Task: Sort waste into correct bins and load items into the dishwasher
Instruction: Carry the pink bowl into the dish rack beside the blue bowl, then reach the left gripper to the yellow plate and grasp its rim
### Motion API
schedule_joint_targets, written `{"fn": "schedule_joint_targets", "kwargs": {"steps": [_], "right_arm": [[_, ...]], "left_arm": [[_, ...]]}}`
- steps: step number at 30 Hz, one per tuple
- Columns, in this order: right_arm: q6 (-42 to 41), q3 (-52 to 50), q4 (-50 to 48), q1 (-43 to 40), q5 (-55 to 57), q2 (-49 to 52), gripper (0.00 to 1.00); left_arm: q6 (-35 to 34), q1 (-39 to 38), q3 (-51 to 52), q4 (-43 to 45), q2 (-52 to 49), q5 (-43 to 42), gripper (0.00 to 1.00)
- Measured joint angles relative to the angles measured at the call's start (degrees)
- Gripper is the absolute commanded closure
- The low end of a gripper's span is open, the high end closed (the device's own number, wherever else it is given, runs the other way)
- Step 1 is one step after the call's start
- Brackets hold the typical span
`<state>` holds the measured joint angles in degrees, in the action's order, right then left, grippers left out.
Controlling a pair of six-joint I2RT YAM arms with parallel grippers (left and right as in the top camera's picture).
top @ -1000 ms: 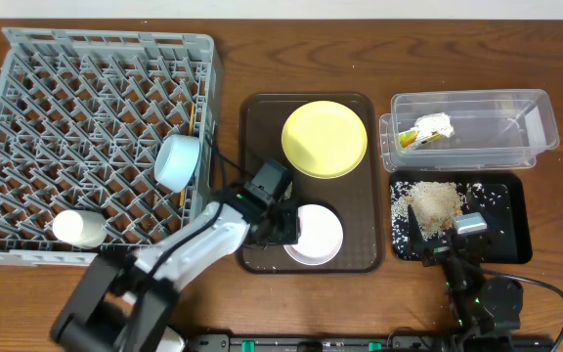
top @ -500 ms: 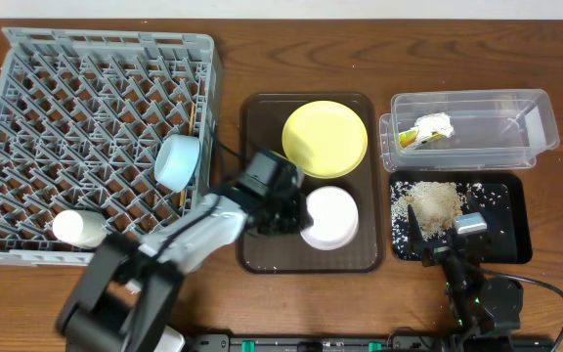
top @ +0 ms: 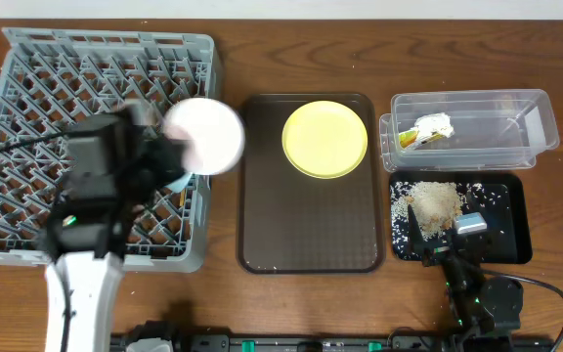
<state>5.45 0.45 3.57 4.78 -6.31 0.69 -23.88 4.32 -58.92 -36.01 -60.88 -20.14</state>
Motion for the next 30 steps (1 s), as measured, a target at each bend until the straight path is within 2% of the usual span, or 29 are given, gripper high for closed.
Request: {"fn": "schedule_joint_targets", "kwargs": {"steps": [7,8,12,23,30], "right_arm": [[0.0,0.0,0.0,0.0,0.0,0.0,0.01],[0.0,0.0,0.0,0.0,0.0,0.0,0.01],[0.0,0.0,0.0,0.0,0.0,0.0,0.01],[0.0,0.0,0.0,0.0,0.0,0.0,0.01],[0.0,0.0,0.0,0.0,0.0,0.0,0.01]], "left_arm": [[3.7,1.9,-1.9,-2.9,-0.3,32.9,0.92],[3.9,1.9,-1.9,-2.9,-0.5,34.2,0.93],[7.6,1.8,-1.9,-3.1,-4.8,48.5,0.92],[21.2,-4.9,-1.9,5.3,-24.3,68.0,0.92],[28.5,-9.6,-1.9,12.6,-31.8,82.1,0.92]]}}
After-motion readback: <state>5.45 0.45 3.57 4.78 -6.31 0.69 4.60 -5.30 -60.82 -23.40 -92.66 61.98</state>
